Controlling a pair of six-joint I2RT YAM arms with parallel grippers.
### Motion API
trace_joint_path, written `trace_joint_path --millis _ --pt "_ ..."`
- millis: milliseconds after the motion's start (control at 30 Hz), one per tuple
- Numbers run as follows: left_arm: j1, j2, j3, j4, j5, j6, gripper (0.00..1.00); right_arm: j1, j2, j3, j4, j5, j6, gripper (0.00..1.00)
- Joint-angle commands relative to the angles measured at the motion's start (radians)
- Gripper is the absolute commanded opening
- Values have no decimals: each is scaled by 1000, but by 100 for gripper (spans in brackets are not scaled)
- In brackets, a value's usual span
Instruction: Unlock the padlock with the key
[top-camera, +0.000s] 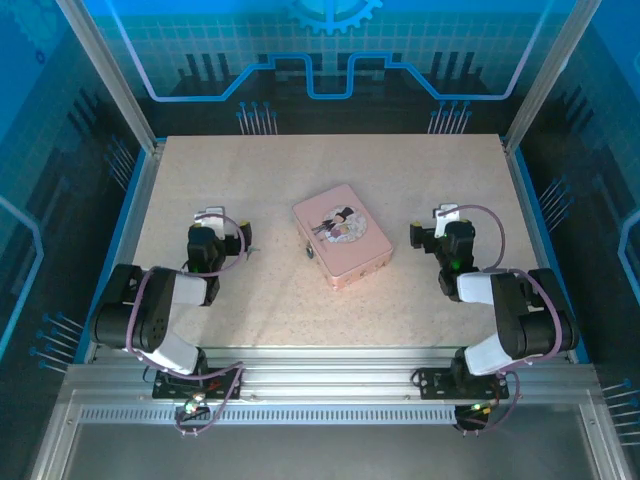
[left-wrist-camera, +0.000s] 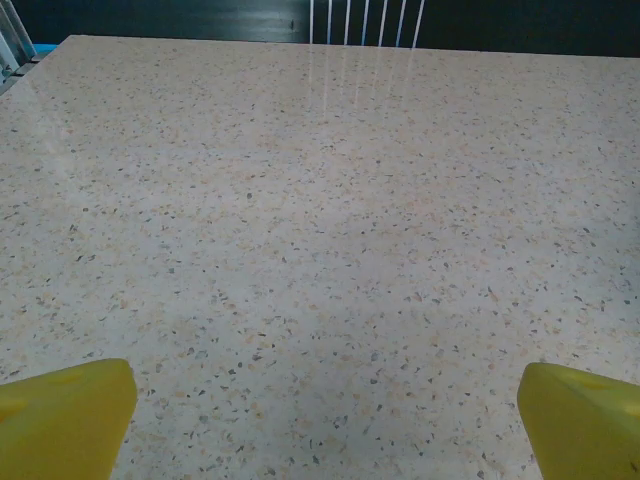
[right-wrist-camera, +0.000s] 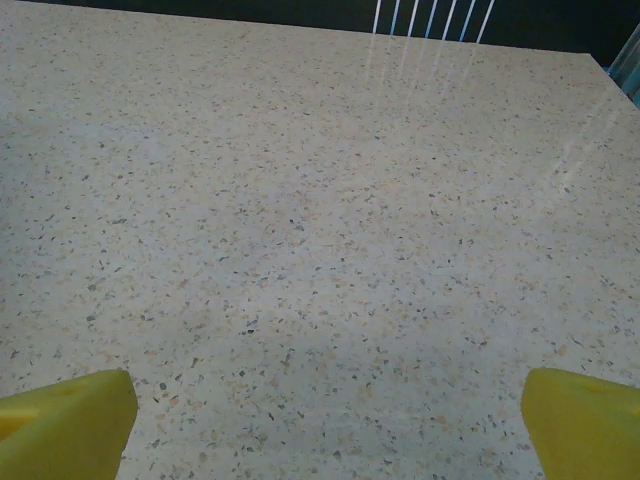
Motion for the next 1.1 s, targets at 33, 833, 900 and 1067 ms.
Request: trace_joint_path --millis 33,833,900,1067 --pt "6 3 18 9 21 12 99 8 3 4 29 20 10 100" --pt "10 3 22 5 26 8 99 8 3 5 29 20 9 100" --pt "12 3 23 2 28 6 99 9 3 4 29 20 9 100" --pt "22 -11 32 -22 14 -9 99 8 -9 5 23 26 13 100"
